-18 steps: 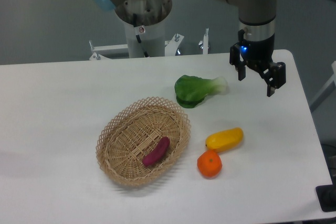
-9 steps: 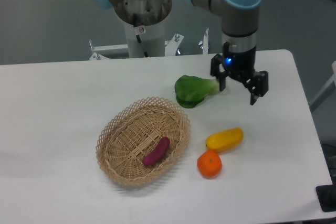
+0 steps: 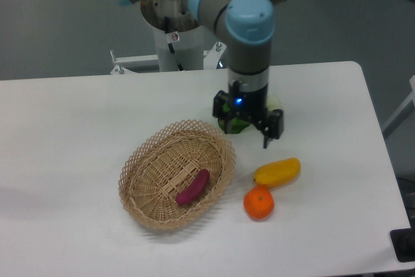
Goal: Pick up the sweet potato from the basket
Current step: 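Move the open gripper over the wicker basket above the purple sweet potato, then lower the gripper into the basket and close it on the sweet potato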
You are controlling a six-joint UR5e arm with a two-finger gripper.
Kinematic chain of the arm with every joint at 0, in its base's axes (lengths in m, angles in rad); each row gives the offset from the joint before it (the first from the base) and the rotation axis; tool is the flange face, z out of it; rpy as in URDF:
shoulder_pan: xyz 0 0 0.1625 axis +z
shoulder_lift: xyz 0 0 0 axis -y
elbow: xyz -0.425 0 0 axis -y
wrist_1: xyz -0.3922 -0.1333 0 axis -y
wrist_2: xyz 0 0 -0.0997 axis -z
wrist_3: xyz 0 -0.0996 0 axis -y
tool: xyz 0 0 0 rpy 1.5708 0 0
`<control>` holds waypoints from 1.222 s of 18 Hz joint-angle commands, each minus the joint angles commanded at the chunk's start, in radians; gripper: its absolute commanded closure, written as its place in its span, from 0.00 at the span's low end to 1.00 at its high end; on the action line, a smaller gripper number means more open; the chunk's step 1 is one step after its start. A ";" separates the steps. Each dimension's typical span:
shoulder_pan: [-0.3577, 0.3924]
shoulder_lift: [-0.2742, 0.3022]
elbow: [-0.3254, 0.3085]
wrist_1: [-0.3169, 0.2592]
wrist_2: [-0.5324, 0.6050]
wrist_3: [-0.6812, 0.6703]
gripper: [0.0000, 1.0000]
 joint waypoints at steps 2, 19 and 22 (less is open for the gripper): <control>-0.020 -0.029 -0.005 0.009 0.008 -0.002 0.00; -0.114 -0.192 -0.006 0.106 0.017 0.006 0.00; -0.114 -0.209 -0.006 0.135 0.018 0.009 0.00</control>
